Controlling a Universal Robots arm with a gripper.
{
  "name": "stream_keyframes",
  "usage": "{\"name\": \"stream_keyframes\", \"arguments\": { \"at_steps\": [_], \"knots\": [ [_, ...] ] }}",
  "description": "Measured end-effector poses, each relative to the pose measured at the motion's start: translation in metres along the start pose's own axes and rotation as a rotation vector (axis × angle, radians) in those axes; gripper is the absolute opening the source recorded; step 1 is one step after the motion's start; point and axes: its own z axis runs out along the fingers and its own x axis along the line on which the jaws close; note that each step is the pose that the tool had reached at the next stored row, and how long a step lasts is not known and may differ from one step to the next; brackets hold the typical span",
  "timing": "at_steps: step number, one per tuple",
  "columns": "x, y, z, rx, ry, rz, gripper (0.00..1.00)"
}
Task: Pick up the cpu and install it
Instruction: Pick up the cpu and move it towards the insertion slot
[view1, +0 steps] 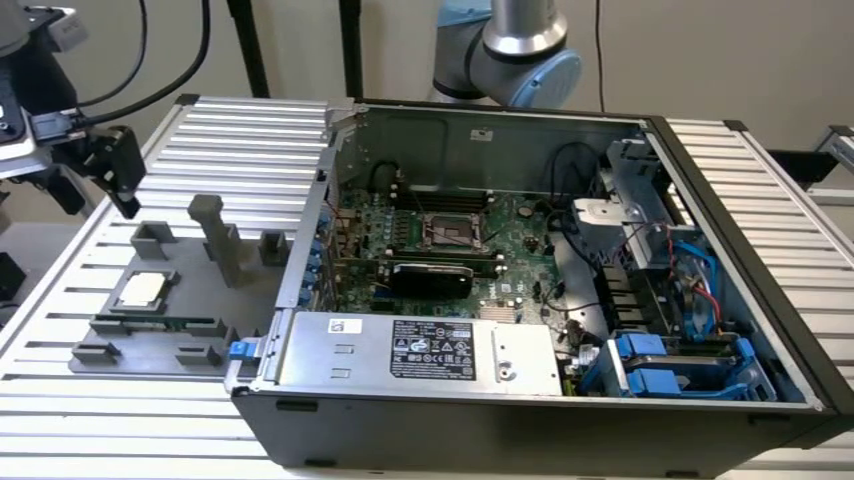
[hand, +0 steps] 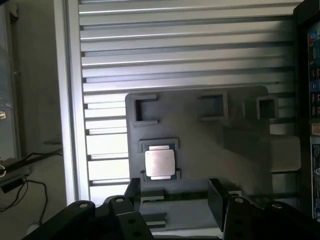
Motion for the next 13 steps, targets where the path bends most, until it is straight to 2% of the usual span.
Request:
{"name": "stream_keyframes", "arguments": {
  "at_steps": [9,13],
  "knots": [
    [0.002,-0.0008,0.0164,0.0000,0.0001,0.000,0.65],
    [0.007,-0.0016,0.0234,0.0000,-0.0001,0.001,0.65]
  ]
}}
